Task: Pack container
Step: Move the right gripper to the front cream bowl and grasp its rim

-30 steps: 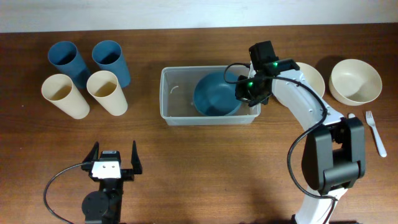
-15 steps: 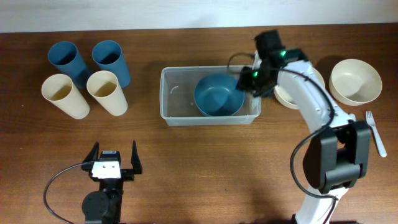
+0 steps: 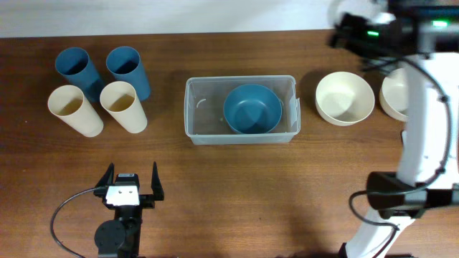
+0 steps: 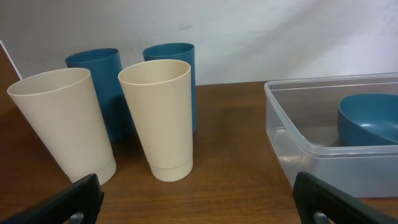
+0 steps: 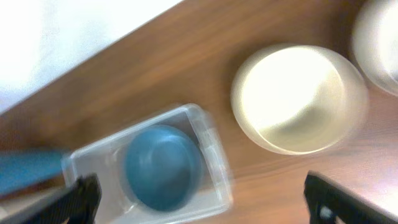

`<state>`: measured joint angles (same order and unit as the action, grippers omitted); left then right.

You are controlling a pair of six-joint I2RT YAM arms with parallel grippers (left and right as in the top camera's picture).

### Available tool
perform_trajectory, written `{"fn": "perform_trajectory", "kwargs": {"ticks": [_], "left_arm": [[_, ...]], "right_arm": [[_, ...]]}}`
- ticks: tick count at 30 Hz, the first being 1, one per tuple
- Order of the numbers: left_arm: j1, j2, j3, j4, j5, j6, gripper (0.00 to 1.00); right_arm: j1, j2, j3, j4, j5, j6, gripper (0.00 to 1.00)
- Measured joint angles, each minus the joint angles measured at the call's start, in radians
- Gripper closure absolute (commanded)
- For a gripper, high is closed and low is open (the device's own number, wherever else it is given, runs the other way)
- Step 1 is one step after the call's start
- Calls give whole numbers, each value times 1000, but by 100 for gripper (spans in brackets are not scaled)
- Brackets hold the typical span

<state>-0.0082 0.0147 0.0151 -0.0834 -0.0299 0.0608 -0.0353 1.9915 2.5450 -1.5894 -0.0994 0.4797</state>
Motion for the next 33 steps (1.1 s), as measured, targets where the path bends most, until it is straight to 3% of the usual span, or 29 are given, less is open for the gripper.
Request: {"fn": "perform_trajectory", "kwargs": {"ticks": [2,7,15,22,33], "left_arm": [[0,0,0,0,0,0,0],[0,0,0,0,0,0,1],[0,0,0,0,0,0,1],[0,0,0,0,0,0,1],[0,0,0,0,0,0,0]], "right_arm": [[-80,-4,42,-98,58,22,1],[-216,-8,33,-103,84,34,1],[-319,-10,-177,-98,145,131,1],[-382,-10,-453,104,90,185,1],[-273,-7,-776,406,-54,190,1]]}}
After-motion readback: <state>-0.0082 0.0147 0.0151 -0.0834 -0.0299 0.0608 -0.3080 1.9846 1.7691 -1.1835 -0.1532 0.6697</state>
